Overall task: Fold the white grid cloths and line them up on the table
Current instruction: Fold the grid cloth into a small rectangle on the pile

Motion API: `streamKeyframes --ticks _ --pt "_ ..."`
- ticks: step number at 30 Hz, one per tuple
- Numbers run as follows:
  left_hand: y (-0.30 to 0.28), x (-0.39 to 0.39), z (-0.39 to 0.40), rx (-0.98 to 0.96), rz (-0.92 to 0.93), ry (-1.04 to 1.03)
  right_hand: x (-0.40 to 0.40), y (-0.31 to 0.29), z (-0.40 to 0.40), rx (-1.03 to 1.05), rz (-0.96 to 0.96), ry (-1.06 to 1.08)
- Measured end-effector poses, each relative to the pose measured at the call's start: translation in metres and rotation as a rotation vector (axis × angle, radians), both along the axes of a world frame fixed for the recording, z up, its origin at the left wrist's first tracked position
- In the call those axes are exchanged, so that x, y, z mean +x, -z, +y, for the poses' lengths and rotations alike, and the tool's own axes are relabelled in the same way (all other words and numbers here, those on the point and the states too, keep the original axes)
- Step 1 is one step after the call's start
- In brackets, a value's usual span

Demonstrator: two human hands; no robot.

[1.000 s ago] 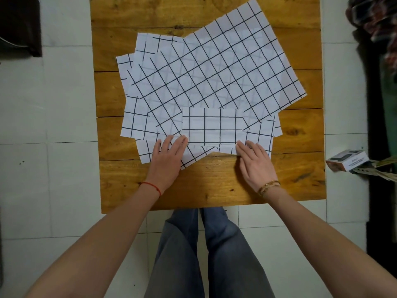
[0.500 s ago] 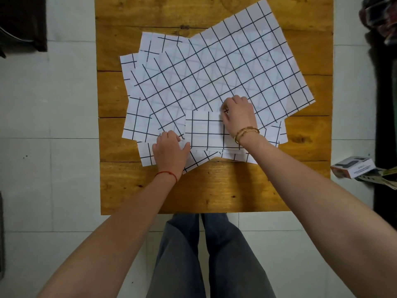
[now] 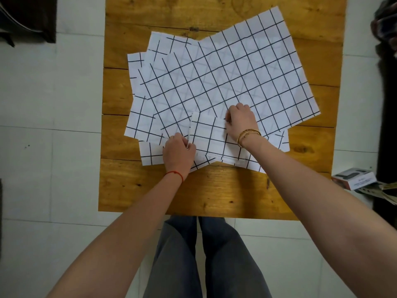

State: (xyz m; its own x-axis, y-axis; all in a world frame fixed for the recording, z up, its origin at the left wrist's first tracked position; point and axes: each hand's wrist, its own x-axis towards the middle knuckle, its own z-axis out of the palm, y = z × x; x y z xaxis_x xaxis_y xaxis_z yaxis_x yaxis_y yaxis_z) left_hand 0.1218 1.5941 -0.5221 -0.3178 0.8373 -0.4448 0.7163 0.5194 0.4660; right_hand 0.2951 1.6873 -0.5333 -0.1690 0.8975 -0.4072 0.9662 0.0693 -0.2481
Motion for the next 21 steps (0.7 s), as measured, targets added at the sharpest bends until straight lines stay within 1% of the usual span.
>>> streamKeyframes --ticks 2,4,7,9,11,13,14,15,18,20,21 --pt "-0.005 -0.002 0.0 0.007 -0.127 -0.073 0.003 -0.002 -0.001 -0.002 0.032 0.008" --pt "-0.01 -0.005 0.001 0.012 -0.248 -0.143 0.006 -0.004 -0.003 -0.028 0.123 0.049" --pt "-0.014 -0.01 0.004 -0.001 -0.423 -0.35 0.007 -0.011 -0.006 -0.142 0.379 0.243" --pt "-0.016 -0.012 0.007 -0.028 -0.564 -0.543 0.007 -0.016 -0.01 -0.182 0.482 0.342" --pt "-0.016 -0.015 0.009 -0.036 -0.729 -0.69 0.004 -0.017 -0.015 -0.211 0.568 0.474" --pt "-0.017 -0.017 0.009 -0.045 -0.907 -0.773 -0.001 -0.019 -0.021 -0.25 0.679 0.633" --pt "-0.019 -0.016 0.009 -0.065 -0.955 -0.769 -0.003 -0.02 -0.024 -0.285 0.738 0.694" --pt "-0.019 -0.015 0.007 -0.081 -0.968 -0.732 -0.005 -0.021 -0.027 -0.329 0.793 0.741" --pt "-0.022 -0.012 0.001 -0.112 -0.819 -0.583 -0.014 -0.023 -0.037 -0.441 0.898 0.873" --pt "-0.018 -0.017 -0.001 -0.079 -0.714 -0.518 -0.02 -0.022 -0.042 -0.464 0.885 0.917" --pt "-0.019 -0.022 -0.002 -0.055 -0.668 -0.497 -0.023 -0.022 -0.044 -0.457 0.849 0.901"
